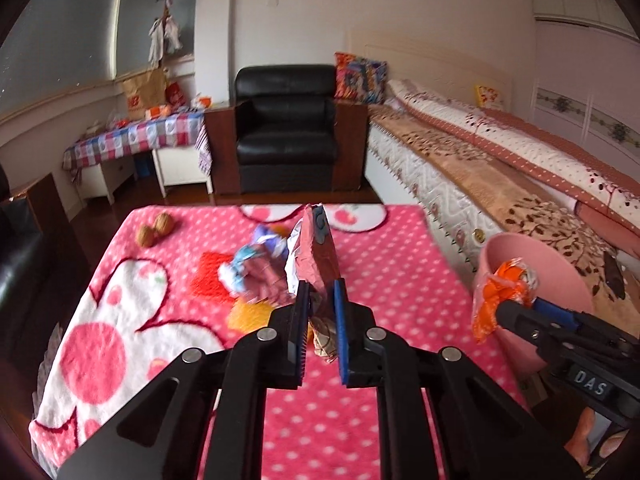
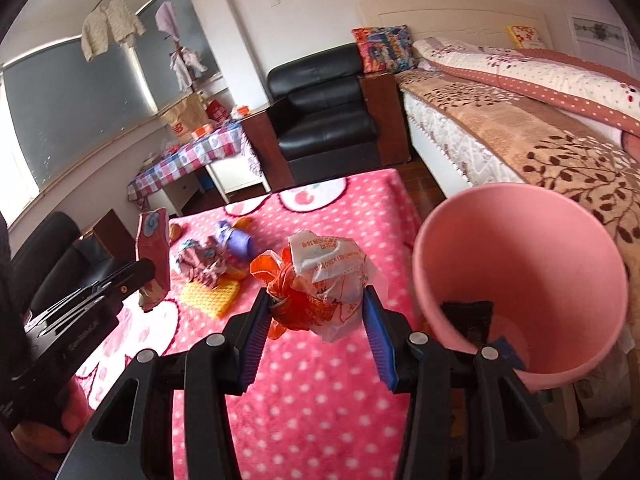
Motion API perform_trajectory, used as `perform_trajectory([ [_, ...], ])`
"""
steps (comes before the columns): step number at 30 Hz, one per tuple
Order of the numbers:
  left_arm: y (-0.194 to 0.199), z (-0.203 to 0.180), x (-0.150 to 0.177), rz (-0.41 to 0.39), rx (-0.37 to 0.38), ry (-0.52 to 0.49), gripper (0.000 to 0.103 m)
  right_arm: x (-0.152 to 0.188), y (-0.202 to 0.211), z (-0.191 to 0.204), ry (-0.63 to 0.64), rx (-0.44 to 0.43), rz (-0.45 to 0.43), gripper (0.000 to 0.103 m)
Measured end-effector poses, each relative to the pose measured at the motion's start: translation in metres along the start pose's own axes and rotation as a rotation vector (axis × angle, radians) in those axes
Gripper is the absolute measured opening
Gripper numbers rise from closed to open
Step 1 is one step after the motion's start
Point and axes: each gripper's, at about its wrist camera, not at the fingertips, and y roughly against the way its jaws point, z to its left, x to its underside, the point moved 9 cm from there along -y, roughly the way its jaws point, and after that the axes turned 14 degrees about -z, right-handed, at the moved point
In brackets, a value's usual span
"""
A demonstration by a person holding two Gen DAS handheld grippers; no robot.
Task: Collect trash
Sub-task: 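Carry the wrappers over the pink bucket with both tools, then open both tools to drop the wrappers into the bucket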
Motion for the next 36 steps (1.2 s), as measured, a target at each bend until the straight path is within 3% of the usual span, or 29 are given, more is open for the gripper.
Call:
perform_trajectory([
  [11,-0.009,-0.104,-0.016,-0.064,0.186,-0.044,0.012,-0.023,0.026,-0.080,-0.049,0.148,-0.072,0.046],
  [17,-0.015,-0.148,-0.008,-0.058,0.241,-0.089,0.012,-0.028,0.031,-0.124,-0.091,0.216,-0.084,0.046],
  [25,-0.026,-0.187,0.002,-0.024,0.306,-0.095,0.012,-0.027,0.023,-0.150,-0.092,0.246,-0.073,0.046],
  [36,-0.043,-0.212,0.016,0.032,0.354,-0.079,0.012,-0.021,0.010,-0.166,-0.073,0.268,-0.043,0.048],
])
